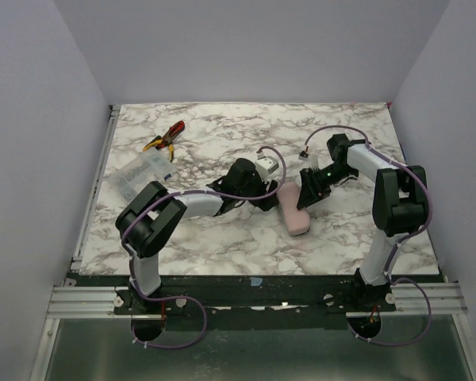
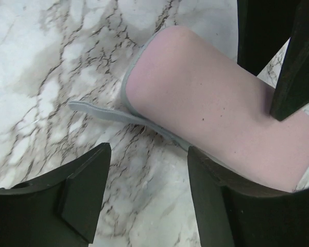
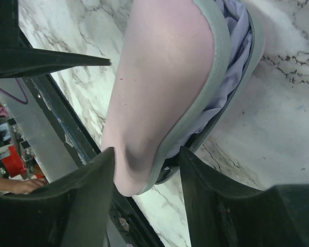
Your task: Open the umbrella
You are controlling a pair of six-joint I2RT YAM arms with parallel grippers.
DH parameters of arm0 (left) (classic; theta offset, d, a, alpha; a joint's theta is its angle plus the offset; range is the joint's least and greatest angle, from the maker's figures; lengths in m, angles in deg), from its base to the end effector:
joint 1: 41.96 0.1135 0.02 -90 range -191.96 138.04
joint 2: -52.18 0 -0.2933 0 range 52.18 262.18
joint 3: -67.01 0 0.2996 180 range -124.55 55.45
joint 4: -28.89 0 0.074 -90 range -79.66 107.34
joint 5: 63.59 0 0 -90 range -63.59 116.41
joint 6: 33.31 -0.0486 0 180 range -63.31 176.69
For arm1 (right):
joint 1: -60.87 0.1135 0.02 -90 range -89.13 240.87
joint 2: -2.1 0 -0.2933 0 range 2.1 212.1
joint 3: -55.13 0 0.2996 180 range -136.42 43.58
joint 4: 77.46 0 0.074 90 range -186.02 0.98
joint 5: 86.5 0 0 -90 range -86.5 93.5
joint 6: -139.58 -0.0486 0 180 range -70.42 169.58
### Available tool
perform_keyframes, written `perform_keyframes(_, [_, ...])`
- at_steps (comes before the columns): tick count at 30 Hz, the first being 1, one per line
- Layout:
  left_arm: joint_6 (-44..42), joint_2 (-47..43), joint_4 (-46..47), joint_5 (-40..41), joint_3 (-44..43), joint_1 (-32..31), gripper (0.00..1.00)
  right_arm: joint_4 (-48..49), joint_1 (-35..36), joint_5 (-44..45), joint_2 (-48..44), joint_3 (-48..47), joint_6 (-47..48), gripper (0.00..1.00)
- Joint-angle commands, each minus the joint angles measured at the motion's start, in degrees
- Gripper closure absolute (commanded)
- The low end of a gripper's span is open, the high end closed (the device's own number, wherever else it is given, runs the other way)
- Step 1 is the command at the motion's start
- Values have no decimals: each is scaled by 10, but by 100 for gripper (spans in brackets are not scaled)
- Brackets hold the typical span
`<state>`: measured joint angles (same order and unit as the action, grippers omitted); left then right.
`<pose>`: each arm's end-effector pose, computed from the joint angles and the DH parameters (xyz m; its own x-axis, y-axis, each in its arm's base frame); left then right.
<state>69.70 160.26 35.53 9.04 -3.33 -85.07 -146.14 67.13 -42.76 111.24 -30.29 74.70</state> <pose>0.3194 -0.3188 0.1468 -0.5563 0.2264 -0.7996 0.7324 0.5881 -0.3430 0.3798 0.0770 0.1626 -0.8800 -0.3918 -0.2685 -0.4626 0.5790 0.6714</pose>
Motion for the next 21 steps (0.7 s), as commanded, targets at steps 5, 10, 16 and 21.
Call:
perform_keyframes(5, [7,-117,-6,-12,60,27,19,-51,0,-34,-46,-26,5,39])
perform_keyframes(10, [33,-144,-15,-31,76,41,18,-65,3,-91,-56,-19,-4,39])
perform_keyframes(16, [40,-173,-13,-48,94,46,18,-27,9,-87,-67,-2,-50,39])
perform_keyframes(21, [46,-180,-11,-58,98,49,19,-8,9,-98,-86,11,-51,42])
